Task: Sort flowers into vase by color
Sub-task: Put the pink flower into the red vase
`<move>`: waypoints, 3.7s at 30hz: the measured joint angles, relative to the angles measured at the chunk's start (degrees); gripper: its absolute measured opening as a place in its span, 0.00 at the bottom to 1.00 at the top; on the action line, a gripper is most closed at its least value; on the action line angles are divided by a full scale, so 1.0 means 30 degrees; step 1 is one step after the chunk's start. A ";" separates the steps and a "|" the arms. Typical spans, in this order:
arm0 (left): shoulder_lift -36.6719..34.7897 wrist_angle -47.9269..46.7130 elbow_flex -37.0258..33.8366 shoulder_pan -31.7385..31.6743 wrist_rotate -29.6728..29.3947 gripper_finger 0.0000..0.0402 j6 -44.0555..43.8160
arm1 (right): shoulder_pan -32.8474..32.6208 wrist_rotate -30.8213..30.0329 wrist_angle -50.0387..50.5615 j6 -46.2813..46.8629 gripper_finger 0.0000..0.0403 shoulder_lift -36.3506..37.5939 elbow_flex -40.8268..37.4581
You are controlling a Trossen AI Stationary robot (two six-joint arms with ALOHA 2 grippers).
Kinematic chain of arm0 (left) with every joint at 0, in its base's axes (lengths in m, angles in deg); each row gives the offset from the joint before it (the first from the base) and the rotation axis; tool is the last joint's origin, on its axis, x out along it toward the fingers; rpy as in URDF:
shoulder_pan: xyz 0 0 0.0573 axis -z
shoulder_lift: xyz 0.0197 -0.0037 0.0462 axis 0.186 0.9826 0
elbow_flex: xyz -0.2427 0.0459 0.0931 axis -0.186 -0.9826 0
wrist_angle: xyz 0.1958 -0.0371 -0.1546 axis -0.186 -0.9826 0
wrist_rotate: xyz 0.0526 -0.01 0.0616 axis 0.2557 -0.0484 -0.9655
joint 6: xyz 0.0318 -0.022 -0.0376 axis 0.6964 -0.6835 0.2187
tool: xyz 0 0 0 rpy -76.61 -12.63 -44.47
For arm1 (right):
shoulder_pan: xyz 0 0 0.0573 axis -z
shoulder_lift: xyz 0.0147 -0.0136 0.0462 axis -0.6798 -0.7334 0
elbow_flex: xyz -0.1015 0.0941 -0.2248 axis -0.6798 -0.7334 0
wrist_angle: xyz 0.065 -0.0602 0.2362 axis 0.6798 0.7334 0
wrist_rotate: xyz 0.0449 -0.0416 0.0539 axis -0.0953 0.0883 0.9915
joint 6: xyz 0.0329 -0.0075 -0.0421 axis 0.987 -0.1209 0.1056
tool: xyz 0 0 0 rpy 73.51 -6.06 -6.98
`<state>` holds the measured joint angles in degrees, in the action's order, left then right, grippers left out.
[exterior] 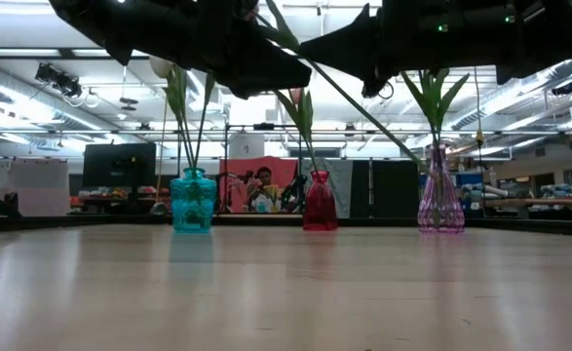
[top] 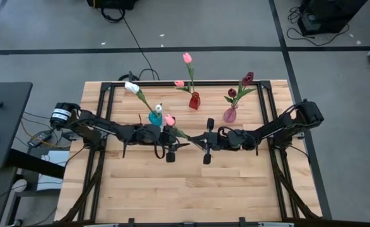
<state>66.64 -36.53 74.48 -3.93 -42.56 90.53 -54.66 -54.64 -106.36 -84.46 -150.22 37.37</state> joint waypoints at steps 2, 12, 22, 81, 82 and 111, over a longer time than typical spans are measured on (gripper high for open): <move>0.0000 0.0007 0.0000 -0.0002 0.0165 0.36 0.0004 | 0.0012 0.0023 -0.0002 0.0000 0.01 0.0007 0.0000; 0.0000 0.0335 -0.0015 -0.0002 0.0678 0.36 0.0000 | 0.0062 0.0391 0.0543 -0.0007 0.01 0.0007 0.0022; 0.0000 0.0592 -0.0015 -0.0015 0.0816 0.36 -0.0022 | 0.0155 0.0752 0.0920 -0.0002 0.01 0.0007 0.0022; 0.0029 0.0525 -0.0022 -0.0016 0.0830 0.13 0.0408 | 0.0277 0.1414 0.0308 0.1206 0.23 0.0007 0.0007; 0.0029 0.0525 -0.0022 -0.0016 0.0830 0.12 0.0408 | 0.0277 0.1400 0.0257 0.1126 0.23 0.0007 0.0007; -0.1963 -0.7187 0.3095 0.0092 -0.4320 0.01 -0.0949 | -0.1416 -0.2099 1.0925 0.2781 0.22 0.7787 -0.1423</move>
<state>60.75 -58.09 83.77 -3.65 -55.52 87.68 -58.91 -60.94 -73.58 -76.12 -126.86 33.11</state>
